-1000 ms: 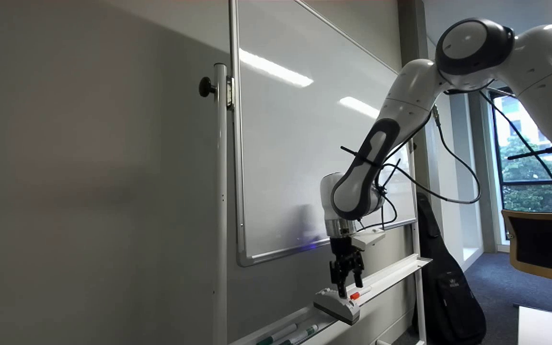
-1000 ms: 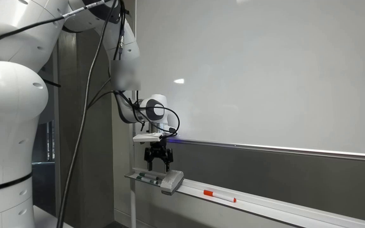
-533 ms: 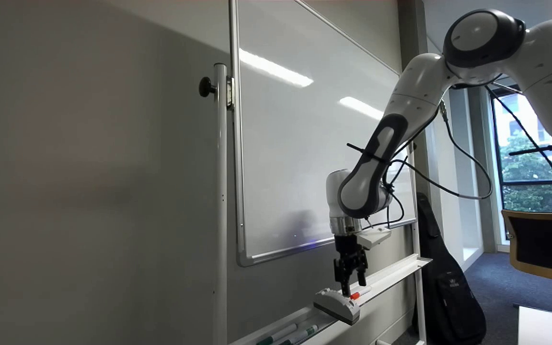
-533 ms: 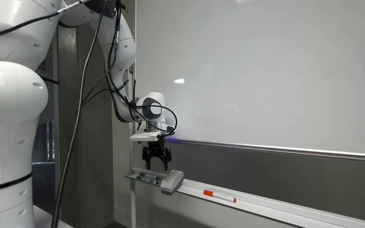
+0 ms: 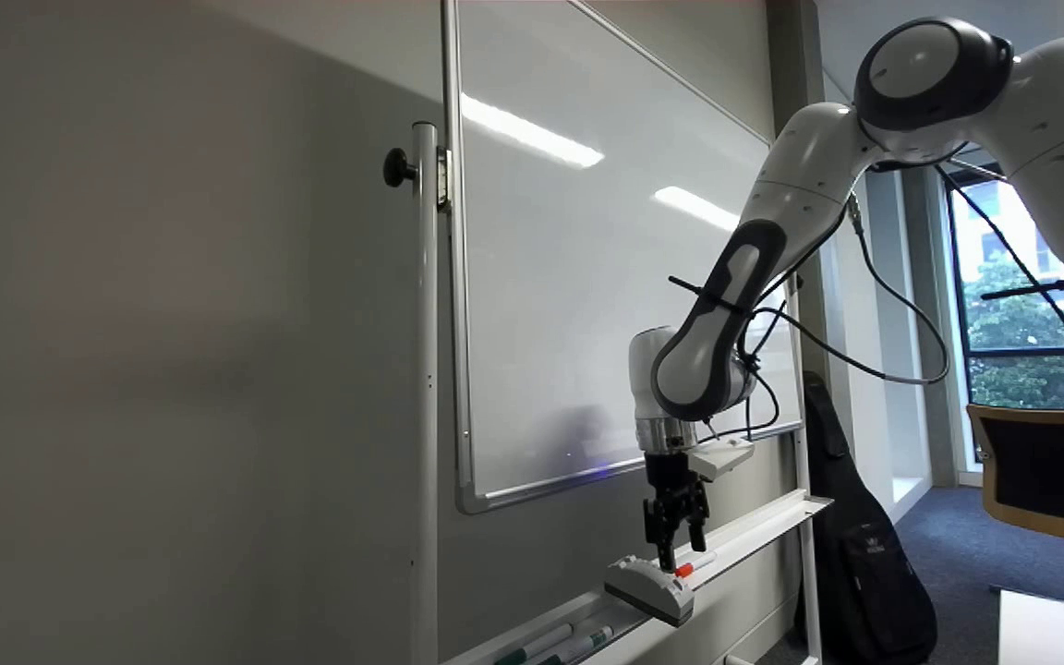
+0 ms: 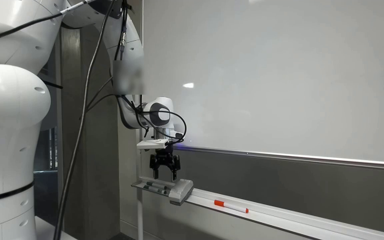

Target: Pick up the white board eraser and move it slightly to the right.

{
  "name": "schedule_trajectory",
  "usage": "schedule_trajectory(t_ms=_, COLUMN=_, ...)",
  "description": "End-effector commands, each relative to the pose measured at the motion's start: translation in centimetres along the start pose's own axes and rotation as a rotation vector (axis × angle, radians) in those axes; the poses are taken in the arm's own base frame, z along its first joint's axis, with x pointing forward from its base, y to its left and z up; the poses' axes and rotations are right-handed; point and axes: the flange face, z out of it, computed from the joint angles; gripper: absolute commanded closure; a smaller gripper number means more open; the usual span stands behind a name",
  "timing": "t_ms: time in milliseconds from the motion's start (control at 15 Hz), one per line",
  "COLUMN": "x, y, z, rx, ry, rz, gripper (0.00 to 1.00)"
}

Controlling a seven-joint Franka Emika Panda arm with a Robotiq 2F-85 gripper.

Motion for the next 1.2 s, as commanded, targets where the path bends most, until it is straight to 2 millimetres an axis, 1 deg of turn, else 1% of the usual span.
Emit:
schedule_trajectory(t_ms=0, x=0.0, y=0.0, z=0.0, rx=0.000, ry=-0.001, rz=0.000, gripper=0.00)
schedule_trajectory(t_ms=667, x=0.0, y=0.0, z=0.0, rx=0.000, ry=-0.001, rz=0.000, gripper=0.00)
schedule_trajectory(t_ms=1133, x=1.1, y=1.4, z=0.5, rx=-0.008, ry=0.106, rz=0.028, gripper=0.00)
